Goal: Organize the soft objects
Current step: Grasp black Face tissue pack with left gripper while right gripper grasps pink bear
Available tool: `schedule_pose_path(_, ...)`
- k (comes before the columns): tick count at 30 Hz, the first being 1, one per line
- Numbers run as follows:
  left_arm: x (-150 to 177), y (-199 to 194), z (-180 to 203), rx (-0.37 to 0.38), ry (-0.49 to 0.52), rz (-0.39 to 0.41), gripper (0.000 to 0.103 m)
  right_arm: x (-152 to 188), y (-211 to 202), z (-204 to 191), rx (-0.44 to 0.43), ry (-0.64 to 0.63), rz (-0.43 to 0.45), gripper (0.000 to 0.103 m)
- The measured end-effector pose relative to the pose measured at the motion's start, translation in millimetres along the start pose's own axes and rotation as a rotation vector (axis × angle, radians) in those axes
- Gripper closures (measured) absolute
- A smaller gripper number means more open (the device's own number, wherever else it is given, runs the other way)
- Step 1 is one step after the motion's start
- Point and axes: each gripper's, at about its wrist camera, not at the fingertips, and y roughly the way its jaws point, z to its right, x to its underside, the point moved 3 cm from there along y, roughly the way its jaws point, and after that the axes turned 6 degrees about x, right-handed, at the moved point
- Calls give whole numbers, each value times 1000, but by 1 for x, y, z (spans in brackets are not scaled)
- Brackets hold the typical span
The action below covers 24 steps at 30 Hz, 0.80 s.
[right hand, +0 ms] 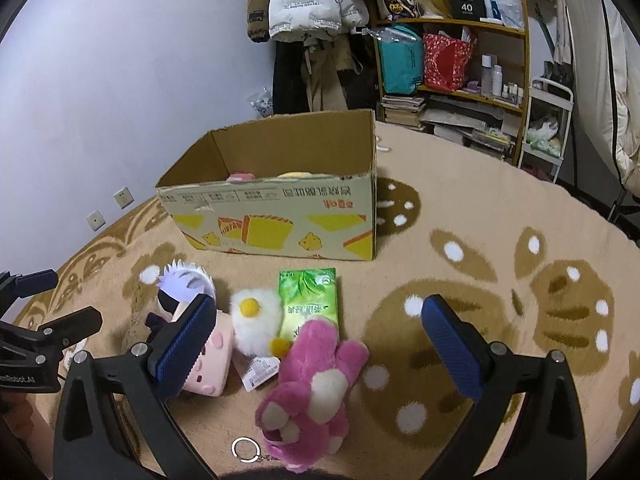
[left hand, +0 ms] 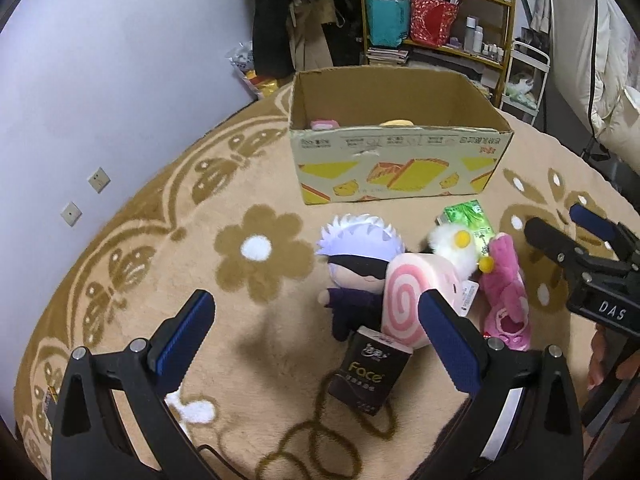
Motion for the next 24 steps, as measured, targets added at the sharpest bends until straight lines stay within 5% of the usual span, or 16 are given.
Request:
schedule_pose_path(10,11,21,8,24,25,-96,2,14,19,2,-15,12,-53,0)
schedule_pose_path(24,23,49,17,53,56,-215,2,31,45,5,-38,47,-166,18)
